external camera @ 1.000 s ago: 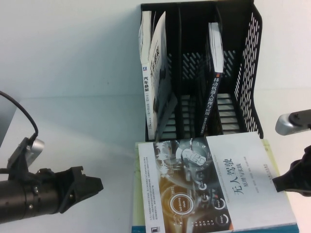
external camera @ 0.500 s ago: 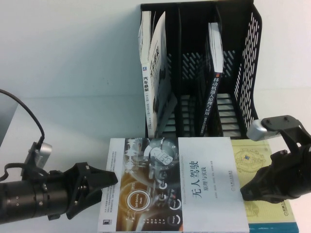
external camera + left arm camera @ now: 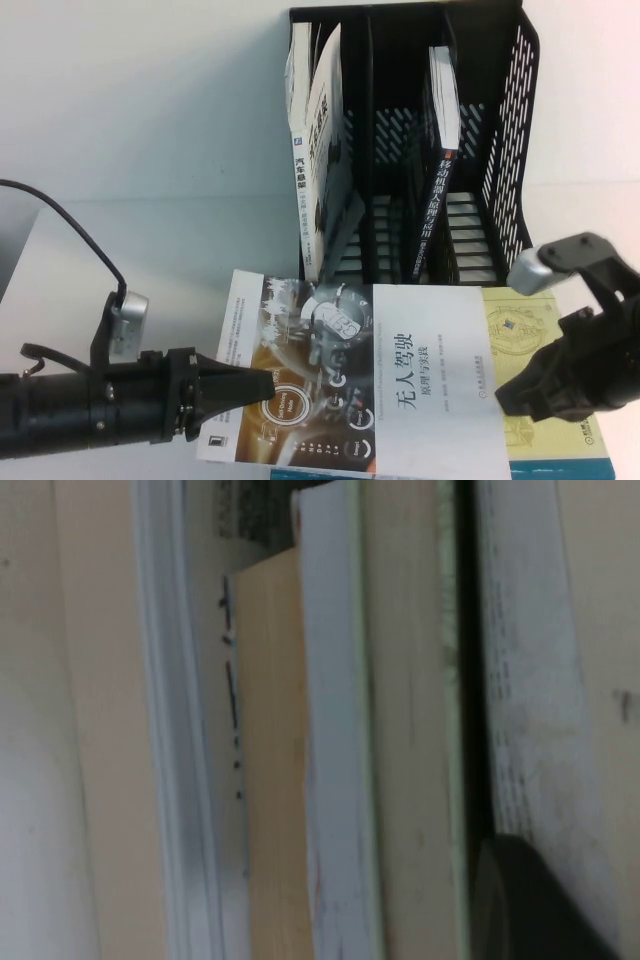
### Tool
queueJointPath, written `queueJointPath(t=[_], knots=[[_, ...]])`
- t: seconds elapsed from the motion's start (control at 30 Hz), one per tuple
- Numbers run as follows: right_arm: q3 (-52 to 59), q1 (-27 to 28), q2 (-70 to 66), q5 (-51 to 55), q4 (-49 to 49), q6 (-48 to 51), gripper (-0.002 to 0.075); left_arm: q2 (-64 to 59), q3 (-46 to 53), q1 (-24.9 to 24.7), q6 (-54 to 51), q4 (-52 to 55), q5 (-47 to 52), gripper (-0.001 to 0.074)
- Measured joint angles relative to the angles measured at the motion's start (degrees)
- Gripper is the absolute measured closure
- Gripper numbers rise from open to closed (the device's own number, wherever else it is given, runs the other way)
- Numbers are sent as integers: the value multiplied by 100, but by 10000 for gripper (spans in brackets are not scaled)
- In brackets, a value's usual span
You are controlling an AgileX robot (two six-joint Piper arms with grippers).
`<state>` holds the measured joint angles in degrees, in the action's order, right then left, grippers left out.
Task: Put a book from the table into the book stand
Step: Pick up the book with your left arm, then place the book on the book shelf
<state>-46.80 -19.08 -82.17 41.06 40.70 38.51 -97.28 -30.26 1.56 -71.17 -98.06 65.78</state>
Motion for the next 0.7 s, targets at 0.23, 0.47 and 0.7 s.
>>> queueJointPath(t=[0.23, 0.47, 0.7], knots=[[-425, 0, 845, 170, -890, -762, 729, 979, -164, 0, 686, 227, -382, 634], [-707, 0, 1791, 184, -1709, -1673, 729, 2657, -1134, 0, 2171, 719, -1022, 636], [-764, 0, 2211, 279, -1809, -1827, 729, 3231, -3064, -28, 3472, 953, -853, 636]])
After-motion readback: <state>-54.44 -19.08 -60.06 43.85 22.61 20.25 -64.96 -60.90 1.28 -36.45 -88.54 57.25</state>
